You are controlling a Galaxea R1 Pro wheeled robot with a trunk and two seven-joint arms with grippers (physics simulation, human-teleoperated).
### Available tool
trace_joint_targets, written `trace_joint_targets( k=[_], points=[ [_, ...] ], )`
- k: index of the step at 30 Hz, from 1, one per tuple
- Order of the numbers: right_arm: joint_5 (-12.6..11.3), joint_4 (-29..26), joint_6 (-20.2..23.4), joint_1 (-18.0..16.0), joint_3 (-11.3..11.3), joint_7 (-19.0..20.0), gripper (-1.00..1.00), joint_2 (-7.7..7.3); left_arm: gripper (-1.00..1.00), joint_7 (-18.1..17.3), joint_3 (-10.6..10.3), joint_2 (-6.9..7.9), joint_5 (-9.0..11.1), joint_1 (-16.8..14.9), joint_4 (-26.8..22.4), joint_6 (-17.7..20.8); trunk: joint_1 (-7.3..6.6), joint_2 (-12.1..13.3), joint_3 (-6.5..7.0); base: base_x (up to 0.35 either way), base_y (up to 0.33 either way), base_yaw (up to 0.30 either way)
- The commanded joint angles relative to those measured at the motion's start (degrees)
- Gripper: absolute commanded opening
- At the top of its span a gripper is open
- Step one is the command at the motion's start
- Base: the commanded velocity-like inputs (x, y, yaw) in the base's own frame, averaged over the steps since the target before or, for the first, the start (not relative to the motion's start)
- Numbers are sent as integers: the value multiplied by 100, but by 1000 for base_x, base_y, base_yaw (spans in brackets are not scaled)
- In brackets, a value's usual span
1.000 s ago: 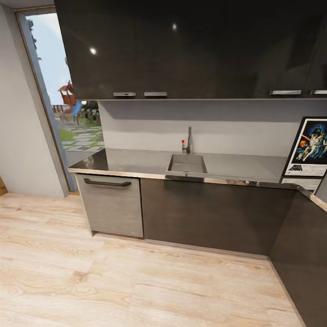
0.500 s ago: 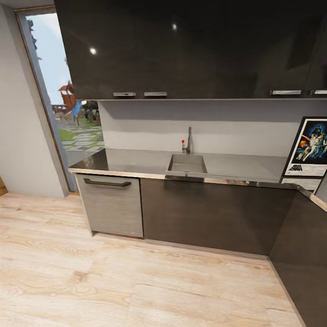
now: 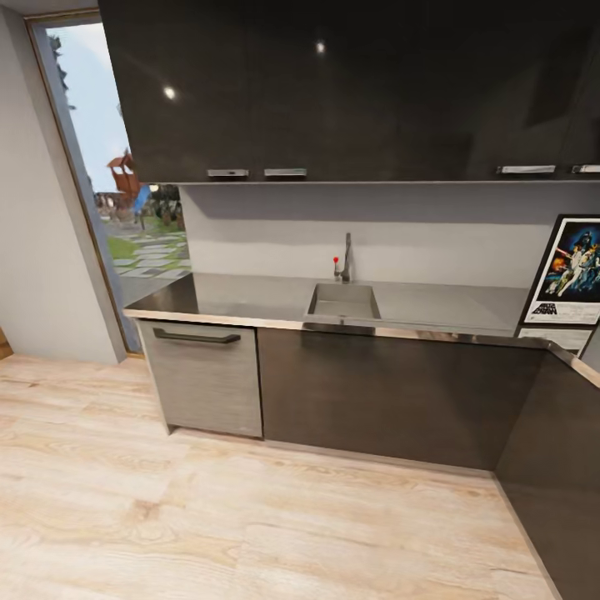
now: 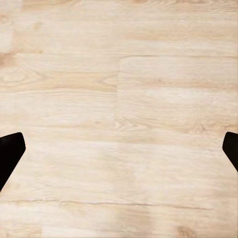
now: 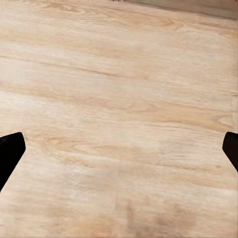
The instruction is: Pick up the poster from the kitchen countertop and hang it on one of the wall nails in the kitchen.
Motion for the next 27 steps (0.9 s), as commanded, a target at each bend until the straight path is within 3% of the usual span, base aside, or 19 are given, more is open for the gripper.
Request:
trace_joint_targets(
  k=[1, 16, 27],
  points=[
    [3, 3, -19, -2, -4, -4, 100, 1, 100, -1, 7, -2, -58, 1, 49, -2, 3, -2, -4, 291, 0, -10],
    [4, 1, -29, 6, -5, -4, 100, 1, 100, -1, 8, -2, -63, 1, 93, -2, 3, -2, 59, 323, 0, -212],
    [4, 2, -29, 6, -5, -4, 100, 1, 100, 0, 8, -2, -67, 1, 129, -2, 3, -2, 112, 97, 0, -267]
  ],
)
